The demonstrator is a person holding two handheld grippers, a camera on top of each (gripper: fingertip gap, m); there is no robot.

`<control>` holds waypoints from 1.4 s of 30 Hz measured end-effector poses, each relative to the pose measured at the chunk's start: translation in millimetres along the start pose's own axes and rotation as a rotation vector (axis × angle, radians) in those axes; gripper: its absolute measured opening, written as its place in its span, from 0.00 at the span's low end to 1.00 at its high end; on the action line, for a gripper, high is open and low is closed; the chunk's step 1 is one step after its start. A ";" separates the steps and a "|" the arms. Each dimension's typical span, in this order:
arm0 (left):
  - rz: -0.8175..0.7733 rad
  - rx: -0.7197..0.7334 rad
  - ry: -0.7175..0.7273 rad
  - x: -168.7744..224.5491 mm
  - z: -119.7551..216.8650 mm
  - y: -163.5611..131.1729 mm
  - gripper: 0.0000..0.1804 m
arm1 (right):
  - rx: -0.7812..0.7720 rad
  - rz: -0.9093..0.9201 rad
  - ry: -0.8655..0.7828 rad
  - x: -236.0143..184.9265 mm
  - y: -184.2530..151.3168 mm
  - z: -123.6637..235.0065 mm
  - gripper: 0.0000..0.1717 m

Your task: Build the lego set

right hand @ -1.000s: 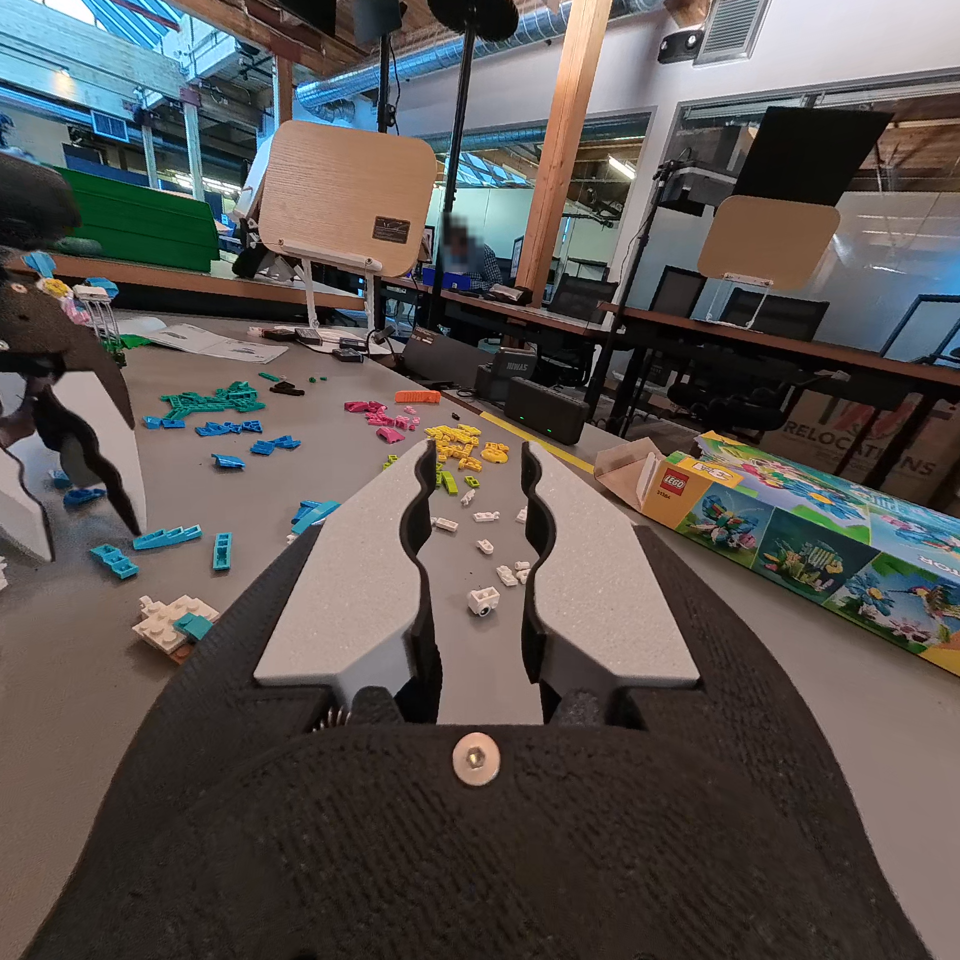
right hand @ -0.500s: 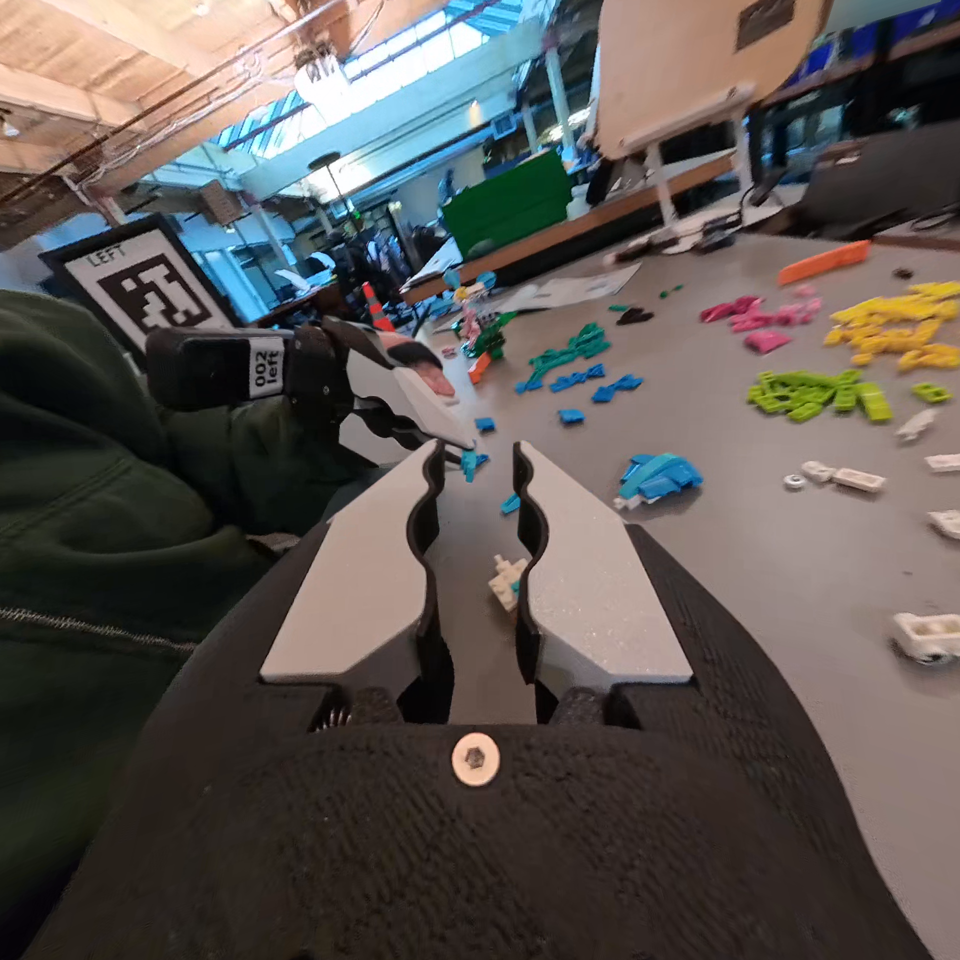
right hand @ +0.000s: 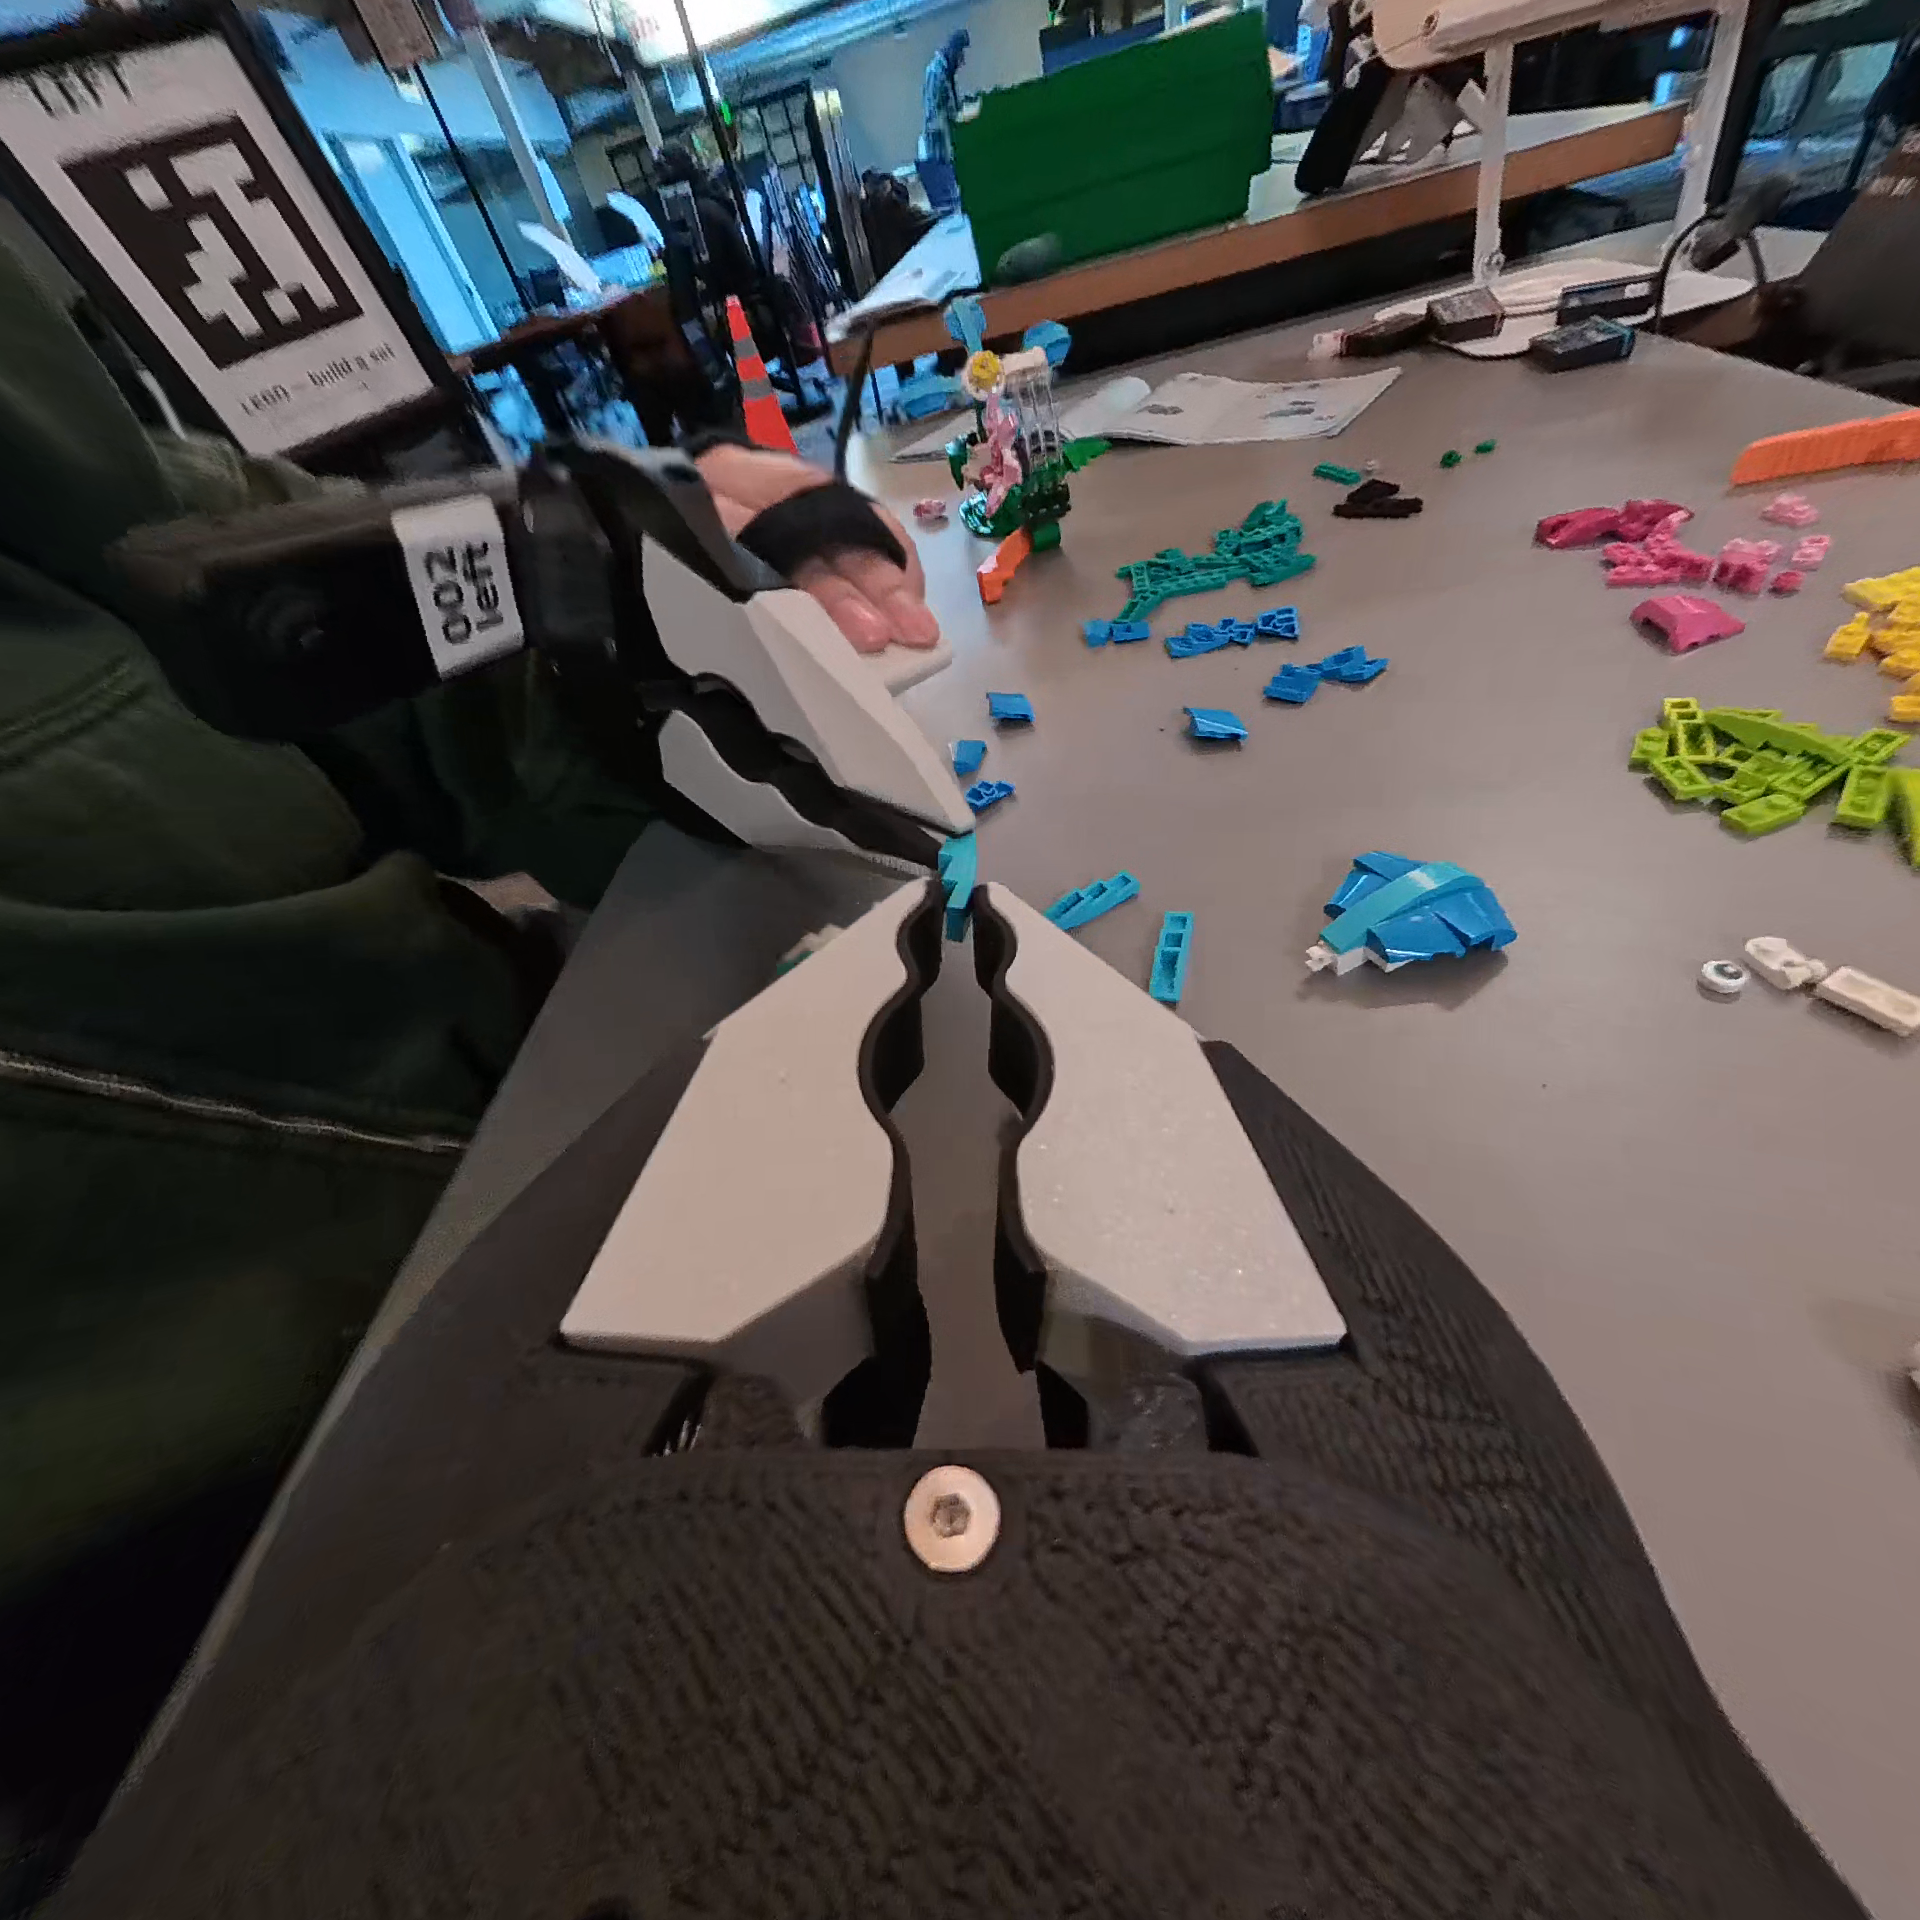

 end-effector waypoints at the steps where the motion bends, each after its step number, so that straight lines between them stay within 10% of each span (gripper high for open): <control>1: 0.036 0.011 -0.024 0.8 0.4 -0.2 0.03 | -0.016 0.033 -0.010 -1.1 -0.9 -0.5 0.03; 17: 1.312 0.317 -0.842 2.7 13.8 -16.1 0.22 | -0.132 0.781 -0.069 -40.5 -14.4 -18.5 0.03; 26: 1.354 0.400 -0.890 4.7 14.3 -16.6 0.04 | -0.105 0.795 -0.072 -45.6 -12.4 -22.0 0.05; 34: 1.046 0.182 -0.603 -1.9 46.1 -42.5 0.04 | -0.235 0.052 -0.126 -57.4 -16.1 -55.0 0.26; 42: 0.956 0.191 -0.570 2.2 72.3 -50.8 0.04 | -0.498 0.019 -0.444 -72.1 -38.6 -76.0 0.28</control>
Point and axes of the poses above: each gripper's, where its closed fingertips meet, z back along the fingers, y out of its top, x = y × z across the jaws, the point moved 6 cm from there along z, back along the fingers, and after that the axes turned 4 degrees about -z, right-handed, at the moved point
